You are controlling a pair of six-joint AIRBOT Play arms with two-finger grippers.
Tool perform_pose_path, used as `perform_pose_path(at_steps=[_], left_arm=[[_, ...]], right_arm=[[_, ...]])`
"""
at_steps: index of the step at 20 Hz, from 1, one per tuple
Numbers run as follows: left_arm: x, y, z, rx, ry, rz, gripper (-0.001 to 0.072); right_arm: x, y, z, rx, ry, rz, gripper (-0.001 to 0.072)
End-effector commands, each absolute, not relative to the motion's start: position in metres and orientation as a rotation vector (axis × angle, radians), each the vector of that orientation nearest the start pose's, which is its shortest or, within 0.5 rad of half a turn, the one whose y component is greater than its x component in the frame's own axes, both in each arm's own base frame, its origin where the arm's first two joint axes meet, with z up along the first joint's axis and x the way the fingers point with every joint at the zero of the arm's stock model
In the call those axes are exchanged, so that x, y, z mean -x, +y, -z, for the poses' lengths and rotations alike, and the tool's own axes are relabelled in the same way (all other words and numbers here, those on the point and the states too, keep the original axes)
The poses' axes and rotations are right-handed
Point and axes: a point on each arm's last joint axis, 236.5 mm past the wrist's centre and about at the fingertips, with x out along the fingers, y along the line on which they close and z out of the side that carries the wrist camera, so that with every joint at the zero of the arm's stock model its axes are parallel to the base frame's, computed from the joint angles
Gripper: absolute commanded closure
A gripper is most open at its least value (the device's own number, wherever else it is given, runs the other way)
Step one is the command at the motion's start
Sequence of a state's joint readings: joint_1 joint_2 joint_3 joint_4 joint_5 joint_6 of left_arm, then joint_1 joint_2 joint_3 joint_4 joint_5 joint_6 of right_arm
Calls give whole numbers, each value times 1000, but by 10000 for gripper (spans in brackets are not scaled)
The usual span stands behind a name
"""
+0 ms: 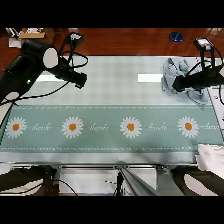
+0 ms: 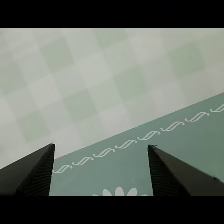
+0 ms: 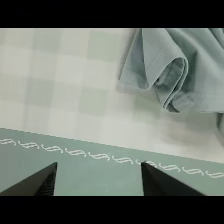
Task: Fold the shirts.
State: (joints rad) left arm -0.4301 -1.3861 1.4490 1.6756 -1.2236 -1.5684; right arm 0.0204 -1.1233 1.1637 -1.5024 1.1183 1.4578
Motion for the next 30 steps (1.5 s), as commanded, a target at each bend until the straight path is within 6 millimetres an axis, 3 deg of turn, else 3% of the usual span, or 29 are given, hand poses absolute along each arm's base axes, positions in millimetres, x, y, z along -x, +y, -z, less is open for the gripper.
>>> perform_pose_path(at_steps=[1,15,19,20,22,24,27,30], left_arm=[[-408,-162,-67,-338,1118,316,-3],[-408,-162,-67,-338,1118,316,-3],[-411,-164,-69,-335,1101,318,-3],[-415,-165,-71,-332,1081,321,-3],[-426,-171,-76,-324,1029,329,-3],[-433,-175,-82,-316,986,335,-3],[-432,-174,-86,-315,986,334,-3],[-431,-173,-93,-313,988,331,-3]], right_arm=[[-385,22,-74,52,1073,-118,119],[-385,23,-74,49,1072,-118,120],[-415,26,-93,30,924,-115,122],[-430,14,-101,70,858,-74,138],[-460,-31,-115,77,726,117,142],[-480,-74,-111,-6,650,264,141],[-490,-121,-69,-63,693,348,136],[-488,-151,-20,-100,781,403,135]])
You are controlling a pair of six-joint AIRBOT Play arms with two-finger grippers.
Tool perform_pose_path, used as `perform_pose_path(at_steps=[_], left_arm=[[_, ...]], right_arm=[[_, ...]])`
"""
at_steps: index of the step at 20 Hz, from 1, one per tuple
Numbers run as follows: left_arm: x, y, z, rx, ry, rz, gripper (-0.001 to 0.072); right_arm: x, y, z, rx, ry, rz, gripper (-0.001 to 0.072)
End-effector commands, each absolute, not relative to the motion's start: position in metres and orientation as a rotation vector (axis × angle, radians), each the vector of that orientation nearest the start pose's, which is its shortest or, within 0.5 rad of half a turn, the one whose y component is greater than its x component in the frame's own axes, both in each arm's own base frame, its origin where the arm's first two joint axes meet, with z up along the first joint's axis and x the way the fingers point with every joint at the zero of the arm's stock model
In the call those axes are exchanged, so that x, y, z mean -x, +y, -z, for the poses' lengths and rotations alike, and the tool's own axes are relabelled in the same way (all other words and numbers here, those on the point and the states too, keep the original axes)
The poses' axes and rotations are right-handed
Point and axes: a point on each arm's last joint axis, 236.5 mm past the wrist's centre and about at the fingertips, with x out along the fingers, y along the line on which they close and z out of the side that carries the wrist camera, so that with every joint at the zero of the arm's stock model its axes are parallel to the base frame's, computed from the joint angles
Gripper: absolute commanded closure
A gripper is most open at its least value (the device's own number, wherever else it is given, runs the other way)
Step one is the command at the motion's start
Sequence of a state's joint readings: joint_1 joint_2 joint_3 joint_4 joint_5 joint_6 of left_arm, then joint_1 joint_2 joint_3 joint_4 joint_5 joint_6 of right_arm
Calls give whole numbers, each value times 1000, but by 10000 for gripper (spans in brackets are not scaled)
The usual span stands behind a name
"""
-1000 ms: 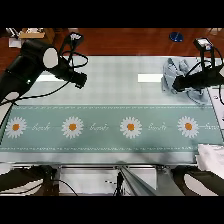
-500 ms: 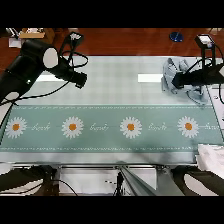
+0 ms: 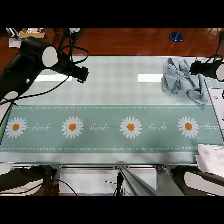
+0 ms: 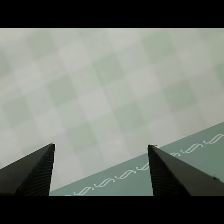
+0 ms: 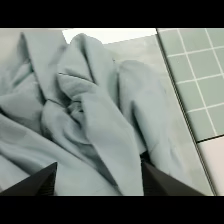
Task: Fold the shirts.
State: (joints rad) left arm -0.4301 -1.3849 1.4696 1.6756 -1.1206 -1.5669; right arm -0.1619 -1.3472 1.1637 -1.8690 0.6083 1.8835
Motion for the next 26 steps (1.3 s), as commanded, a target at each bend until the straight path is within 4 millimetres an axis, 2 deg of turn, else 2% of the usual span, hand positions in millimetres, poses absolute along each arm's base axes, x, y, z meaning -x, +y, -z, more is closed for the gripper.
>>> perform_pose_path(at_steps=[1,4,8,10,12,13,14,15,17,19,20,21,23,26], left_arm=[[-431,-173,-96,-312,986,331,-3],[-431,-174,-101,-308,976,331,-3],[-425,-183,-111,-261,963,364,-3],[-424,-183,-119,-253,946,369,-3],[-422,-182,-128,-249,928,369,-3],[-420,-182,-133,-246,918,370,-3],[-419,-181,-138,-244,906,370,-3],[-417,-180,-144,-241,892,371,-2],[-413,-178,-160,-233,859,372,-2],[-405,-175,-183,-221,809,375,-3],[-400,-172,-200,-211,770,376,-2],[-396,-171,-221,-200,723,378,-2],[-383,-164,-282,-168,586,383,-2],[-346,-148,-386,-110,344,387,-2]], right_arm=[[-488,-154,-5,-116,805,408,134],[-493,-155,32,-116,856,401,135],[-501,-152,67,-116,883,379,146],[-507,-151,74,-115,865,366,367],[-520,-148,66,-123,804,345,648],[-526,-146,58,-135,764,337,688],[-531,-145,45,-149,726,333,688],[-534,-146,28,-156,693,333,689],[-540,-147,-25,-148,593,331,690],[-538,-146,-103,-139,450,327,690],[-533,-145,-144,-133,376,325,690],[-525,-143,-187,-127,295,322,691],[-496,-135,-280,-114,114,312,691],[-431,-118,-407,-104,-150,291,691]])
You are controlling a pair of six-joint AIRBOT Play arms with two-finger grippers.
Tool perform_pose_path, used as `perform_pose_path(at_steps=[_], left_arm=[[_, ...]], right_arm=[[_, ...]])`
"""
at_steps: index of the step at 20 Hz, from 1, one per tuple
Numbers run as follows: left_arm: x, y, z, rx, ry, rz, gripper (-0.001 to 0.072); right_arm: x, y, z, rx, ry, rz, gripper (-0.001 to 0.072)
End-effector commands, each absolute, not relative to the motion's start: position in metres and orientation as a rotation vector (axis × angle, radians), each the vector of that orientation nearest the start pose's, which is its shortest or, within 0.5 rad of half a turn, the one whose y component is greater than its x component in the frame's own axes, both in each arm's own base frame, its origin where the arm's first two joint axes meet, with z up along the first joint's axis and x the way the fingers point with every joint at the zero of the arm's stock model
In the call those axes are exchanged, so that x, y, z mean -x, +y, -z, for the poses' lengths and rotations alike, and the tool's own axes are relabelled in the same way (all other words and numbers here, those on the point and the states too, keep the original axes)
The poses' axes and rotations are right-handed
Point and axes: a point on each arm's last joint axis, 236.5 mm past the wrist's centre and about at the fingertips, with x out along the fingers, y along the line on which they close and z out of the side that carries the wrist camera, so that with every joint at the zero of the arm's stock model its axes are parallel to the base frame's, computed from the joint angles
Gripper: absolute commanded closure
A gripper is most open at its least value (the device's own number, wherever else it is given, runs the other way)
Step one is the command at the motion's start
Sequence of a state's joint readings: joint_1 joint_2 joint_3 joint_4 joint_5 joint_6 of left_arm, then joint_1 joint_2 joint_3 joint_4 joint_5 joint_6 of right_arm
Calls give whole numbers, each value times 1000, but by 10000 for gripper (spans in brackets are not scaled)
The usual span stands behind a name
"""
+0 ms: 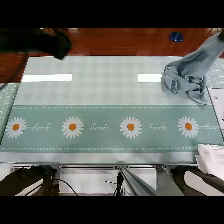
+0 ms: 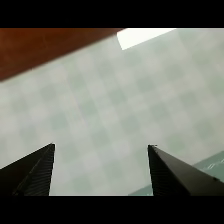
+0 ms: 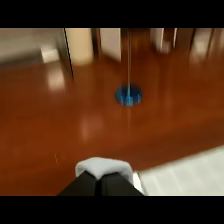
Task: Fold the shirts.
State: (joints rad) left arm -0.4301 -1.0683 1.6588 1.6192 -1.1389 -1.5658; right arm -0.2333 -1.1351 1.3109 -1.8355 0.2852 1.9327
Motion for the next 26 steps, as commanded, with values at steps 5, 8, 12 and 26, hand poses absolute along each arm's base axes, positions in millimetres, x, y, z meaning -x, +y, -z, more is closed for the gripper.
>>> perform_pose_path(at_steps=[5,8,12,26], left_arm=[[-256,-106,-503,-34,32,387,-2],[-229,-93,-508,-21,22,386,-2],[-221,-89,-472,-29,178,381,-2],[-199,-77,-454,-44,255,373,-1]], right_arm=[[-311,-90,-548,-89,-475,265,691],[-288,-88,-556,-131,-455,271,692],[-335,-36,-482,-231,-121,38,691],[-326,448,-154,-6,741,-967,689]])
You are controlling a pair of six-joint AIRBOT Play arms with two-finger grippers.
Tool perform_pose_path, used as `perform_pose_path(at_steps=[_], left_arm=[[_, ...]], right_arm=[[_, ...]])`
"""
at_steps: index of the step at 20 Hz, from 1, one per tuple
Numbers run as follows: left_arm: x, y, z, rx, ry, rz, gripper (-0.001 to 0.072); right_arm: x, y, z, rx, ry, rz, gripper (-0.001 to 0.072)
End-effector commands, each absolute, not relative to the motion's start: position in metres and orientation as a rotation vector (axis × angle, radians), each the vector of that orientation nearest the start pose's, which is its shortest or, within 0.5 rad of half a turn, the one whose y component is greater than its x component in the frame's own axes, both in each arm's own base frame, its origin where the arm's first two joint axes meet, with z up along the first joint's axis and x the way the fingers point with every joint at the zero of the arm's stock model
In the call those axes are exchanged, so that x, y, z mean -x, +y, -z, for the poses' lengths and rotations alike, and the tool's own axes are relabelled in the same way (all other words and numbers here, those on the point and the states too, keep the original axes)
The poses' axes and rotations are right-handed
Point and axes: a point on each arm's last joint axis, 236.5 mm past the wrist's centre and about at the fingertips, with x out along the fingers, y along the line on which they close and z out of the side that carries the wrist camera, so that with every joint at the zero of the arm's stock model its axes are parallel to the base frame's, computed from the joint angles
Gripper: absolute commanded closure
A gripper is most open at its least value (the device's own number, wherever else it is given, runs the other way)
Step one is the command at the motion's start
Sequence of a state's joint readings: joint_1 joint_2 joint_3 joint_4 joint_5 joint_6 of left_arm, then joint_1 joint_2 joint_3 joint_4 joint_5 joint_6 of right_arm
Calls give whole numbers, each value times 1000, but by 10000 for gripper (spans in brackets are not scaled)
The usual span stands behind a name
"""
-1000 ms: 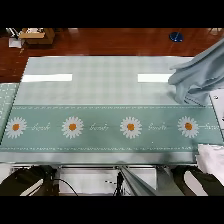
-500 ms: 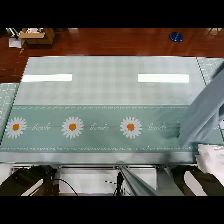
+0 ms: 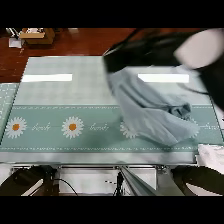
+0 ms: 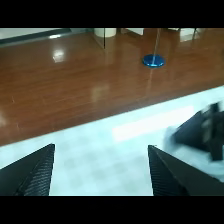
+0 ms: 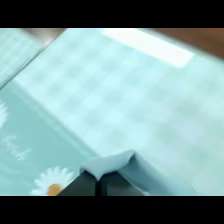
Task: Fold the shirts.
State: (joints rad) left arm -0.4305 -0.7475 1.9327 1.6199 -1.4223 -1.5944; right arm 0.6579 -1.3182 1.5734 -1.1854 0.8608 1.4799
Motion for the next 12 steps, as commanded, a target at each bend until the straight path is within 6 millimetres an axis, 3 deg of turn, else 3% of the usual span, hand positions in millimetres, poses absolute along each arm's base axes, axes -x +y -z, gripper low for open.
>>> perform_pose_path(at_steps=[1,2,3,4,6,7,9,12], left_arm=[[-196,-75,-448,-49,276,370,-1],[-193,-74,-443,-53,298,368,-1],[-193,-74,-438,-58,323,367,-1],[-193,-74,-433,-61,341,366,-1],[-201,-78,-419,-71,386,365,-1],[-207,-81,-406,-81,424,364,-1],[-224,-88,-366,-109,538,359,-1],[-249,-100,-270,-173,784,346,-1]], right_arm=[[-323,463,-135,-11,766,-971,686],[-325,470,-121,-6,777,-967,600],[-331,468,-115,-2,781,-956,373],[-340,460,-117,0,776,-936,279],[-364,420,-135,11,763,-868,273],[-379,386,-148,34,756,-812,273],[-406,297,-173,122,750,-641,273],[-420,122,-192,268,831,-251,272]])
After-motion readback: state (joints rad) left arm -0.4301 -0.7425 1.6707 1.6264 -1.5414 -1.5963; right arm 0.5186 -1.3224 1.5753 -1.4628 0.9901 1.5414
